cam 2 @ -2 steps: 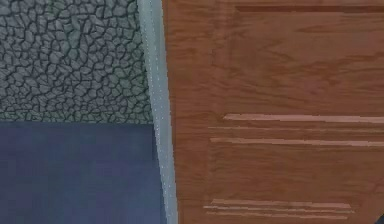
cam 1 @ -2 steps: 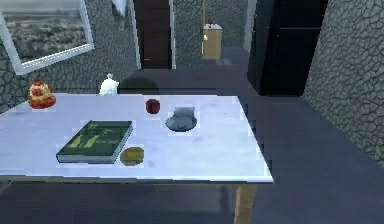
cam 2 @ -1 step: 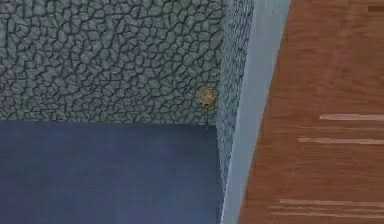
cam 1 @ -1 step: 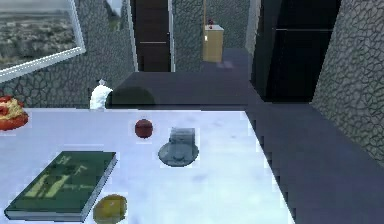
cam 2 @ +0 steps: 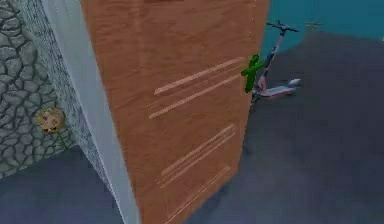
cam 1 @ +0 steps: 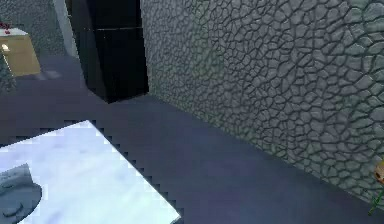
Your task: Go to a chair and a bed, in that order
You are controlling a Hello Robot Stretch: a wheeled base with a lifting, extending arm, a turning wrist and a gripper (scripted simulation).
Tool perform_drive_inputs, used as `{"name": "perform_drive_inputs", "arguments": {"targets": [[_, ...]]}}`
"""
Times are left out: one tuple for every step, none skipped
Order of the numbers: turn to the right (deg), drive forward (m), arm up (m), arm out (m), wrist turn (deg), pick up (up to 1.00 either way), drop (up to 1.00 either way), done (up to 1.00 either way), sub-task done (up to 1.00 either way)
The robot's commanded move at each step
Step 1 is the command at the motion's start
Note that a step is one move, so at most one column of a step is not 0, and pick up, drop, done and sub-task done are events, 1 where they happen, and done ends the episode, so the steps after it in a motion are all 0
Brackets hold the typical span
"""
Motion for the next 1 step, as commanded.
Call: {"name": "perform_drive_inputs", "arguments": {"targets": [[42.0, 0.00, 0.00, 0.00, 0.0, 0.00, 0.00, 0.00, 0.00]]}}
